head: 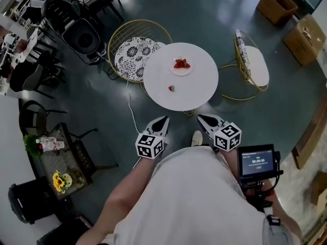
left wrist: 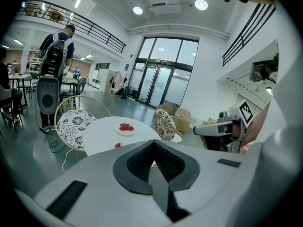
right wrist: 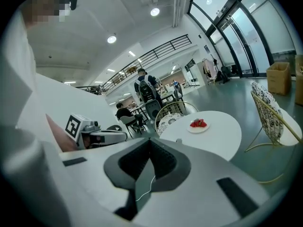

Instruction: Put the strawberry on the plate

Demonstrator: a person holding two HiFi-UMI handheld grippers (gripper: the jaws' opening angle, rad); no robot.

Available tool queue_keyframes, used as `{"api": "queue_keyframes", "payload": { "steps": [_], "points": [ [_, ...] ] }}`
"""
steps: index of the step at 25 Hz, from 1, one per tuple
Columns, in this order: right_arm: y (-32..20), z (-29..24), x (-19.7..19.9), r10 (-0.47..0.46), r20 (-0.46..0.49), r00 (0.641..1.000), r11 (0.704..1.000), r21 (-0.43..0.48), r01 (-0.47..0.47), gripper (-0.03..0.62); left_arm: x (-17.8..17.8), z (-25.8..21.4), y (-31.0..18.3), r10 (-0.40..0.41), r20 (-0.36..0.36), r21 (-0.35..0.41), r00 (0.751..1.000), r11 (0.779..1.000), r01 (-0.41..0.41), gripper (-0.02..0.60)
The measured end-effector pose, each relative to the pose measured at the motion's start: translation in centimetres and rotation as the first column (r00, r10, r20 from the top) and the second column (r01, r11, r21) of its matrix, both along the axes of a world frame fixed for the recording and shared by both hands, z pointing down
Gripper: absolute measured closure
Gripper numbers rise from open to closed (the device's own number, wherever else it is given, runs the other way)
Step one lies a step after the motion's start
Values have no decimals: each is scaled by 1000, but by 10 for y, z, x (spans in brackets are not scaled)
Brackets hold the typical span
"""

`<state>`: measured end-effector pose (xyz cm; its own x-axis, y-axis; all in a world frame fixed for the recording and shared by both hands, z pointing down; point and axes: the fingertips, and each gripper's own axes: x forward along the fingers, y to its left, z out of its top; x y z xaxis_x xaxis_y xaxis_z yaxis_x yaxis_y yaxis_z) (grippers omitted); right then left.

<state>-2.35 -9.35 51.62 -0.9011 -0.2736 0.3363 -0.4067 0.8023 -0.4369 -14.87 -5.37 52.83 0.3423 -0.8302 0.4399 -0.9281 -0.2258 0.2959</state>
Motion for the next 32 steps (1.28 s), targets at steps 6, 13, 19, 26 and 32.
{"api": "queue_keyframes", "payload": {
  "steps": [6, 13, 19, 26, 32],
  "points": [
    [-45, 4, 18, -25, 24, 999, 1000, -14, 25, 587, 21, -1, -43, -23, 31, -12, 999, 1000, 23, 575],
    [-78, 16, 22, -68, 49, 996, 997, -34, 70, 588, 27, 1, -72, -63, 54, -28, 997, 998, 65, 575],
    [-92, 20, 18, -94, 63, 994, 994, -53, 98, 588, 26, -1, -81, -89, 66, -40, 994, 995, 92, 575],
    [-103, 21, 9, -98, 61, 993, 993, -59, 101, 588, 20, 9, -88, -90, 60, -64, 994, 994, 94, 575],
    [-118, 20, 7, -73, 31, 997, 995, -72, 75, 588, 14, 12, -105, -59, 47, -80, 997, 995, 62, 575]
  ]
}}
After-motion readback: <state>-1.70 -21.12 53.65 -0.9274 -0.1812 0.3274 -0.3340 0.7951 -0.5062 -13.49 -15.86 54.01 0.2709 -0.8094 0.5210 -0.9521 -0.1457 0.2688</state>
